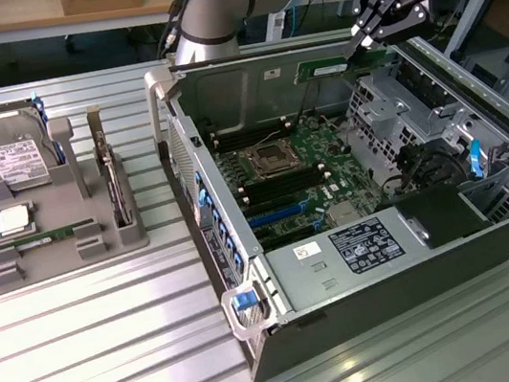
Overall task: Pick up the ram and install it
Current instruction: 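Pick up the ram and move it above insertion slot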
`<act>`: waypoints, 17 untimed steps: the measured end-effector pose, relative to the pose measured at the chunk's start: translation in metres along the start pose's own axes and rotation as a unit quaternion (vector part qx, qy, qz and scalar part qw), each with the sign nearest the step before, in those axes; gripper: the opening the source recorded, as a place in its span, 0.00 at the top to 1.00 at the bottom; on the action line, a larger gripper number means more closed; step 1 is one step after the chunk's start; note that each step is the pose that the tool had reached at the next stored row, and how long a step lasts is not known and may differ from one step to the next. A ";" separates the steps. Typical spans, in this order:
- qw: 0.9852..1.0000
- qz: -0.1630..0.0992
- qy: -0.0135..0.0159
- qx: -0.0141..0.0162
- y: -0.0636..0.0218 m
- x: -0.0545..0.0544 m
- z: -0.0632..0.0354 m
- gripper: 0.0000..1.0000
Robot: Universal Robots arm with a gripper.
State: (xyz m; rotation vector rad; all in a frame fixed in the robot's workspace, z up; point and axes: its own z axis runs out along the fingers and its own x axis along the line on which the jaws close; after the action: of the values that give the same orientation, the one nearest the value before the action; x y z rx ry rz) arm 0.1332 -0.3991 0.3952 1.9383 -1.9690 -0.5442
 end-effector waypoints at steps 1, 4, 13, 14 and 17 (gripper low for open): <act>1.000 0.000 0.000 -0.002 -0.0067 0.000 -0.0015 0.88; 1.000 0.000 0.000 -0.005 -0.0178 0.000 -0.0043 0.88; 1.000 0.000 0.000 -0.010 -0.0378 -0.001 -0.0116 0.88; 1.000 0.000 0.000 -0.010 -0.0382 -0.001 -0.0118 0.88; 1.000 0.000 0.000 -0.010 -0.0382 -0.001 -0.0118 0.88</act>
State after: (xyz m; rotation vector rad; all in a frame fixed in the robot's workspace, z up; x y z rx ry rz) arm 0.1724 -0.3991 0.3871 1.9251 -1.9565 -0.5619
